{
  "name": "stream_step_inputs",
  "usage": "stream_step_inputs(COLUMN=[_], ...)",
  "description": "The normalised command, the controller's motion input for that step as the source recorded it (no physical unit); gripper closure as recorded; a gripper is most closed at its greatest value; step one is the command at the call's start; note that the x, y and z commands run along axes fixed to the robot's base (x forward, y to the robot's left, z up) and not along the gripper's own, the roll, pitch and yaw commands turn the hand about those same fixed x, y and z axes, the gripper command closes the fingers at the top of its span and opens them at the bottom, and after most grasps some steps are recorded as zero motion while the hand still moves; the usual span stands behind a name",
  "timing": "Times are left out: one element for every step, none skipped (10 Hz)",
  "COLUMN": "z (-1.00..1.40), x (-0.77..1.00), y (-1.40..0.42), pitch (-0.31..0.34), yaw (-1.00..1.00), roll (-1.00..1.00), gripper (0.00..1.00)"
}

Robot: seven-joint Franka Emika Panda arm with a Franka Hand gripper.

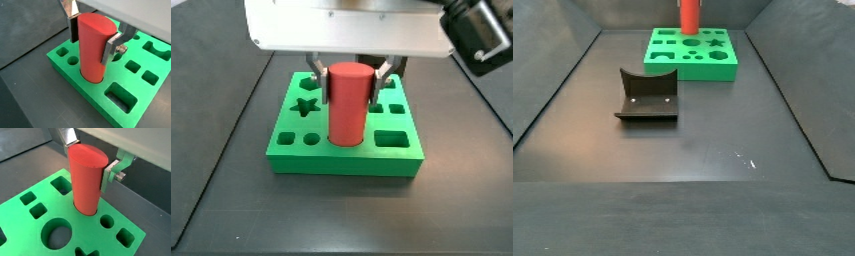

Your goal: Insert the oval object.

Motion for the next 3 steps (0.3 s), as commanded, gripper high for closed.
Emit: stream_step_inputs(z=[-0.15, -0.09, 0.0], x=[0.0, 0.0, 0.0], y=[0.0, 0.0, 0.0], pitch=[0.0, -0.056, 0.0], yaw=[-0.01, 0.0, 0.0], roll=[-0.01, -0.02, 0.0], gripper=[1.0, 1.0, 1.0])
